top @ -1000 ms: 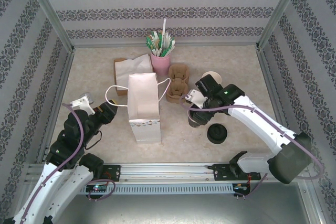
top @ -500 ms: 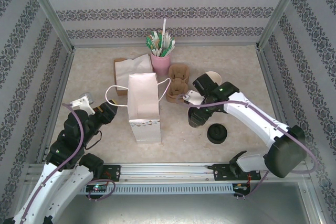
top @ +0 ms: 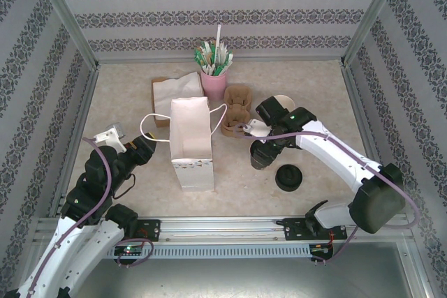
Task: Pack the takeout coffee
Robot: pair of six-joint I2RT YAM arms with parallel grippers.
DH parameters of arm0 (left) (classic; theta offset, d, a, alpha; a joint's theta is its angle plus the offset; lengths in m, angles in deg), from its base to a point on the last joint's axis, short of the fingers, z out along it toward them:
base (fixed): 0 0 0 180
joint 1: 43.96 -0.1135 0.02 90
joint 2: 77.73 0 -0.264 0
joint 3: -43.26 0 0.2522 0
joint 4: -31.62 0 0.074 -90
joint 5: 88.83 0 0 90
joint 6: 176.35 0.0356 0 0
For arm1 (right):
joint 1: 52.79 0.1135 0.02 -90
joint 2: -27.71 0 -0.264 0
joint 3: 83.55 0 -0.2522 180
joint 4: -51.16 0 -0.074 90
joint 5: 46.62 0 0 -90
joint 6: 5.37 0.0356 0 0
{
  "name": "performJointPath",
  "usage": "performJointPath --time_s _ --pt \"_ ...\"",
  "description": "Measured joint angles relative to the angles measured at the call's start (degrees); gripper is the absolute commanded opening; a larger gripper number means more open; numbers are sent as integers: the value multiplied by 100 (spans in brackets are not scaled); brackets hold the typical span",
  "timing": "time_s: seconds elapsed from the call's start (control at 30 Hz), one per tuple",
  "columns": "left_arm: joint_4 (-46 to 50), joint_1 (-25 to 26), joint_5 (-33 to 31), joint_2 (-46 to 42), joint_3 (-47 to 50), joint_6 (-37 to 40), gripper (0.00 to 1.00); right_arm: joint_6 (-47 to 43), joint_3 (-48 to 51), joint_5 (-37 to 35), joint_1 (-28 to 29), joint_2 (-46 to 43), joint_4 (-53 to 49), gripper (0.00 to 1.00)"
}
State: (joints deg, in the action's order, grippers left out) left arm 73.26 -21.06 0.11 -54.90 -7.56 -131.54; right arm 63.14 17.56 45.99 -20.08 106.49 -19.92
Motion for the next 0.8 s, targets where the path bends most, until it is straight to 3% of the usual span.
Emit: performJointPath --time_s 0.8 --pt "-2 0 0 -4 0 -2 55 74 157 -2 2 -15 232 66"
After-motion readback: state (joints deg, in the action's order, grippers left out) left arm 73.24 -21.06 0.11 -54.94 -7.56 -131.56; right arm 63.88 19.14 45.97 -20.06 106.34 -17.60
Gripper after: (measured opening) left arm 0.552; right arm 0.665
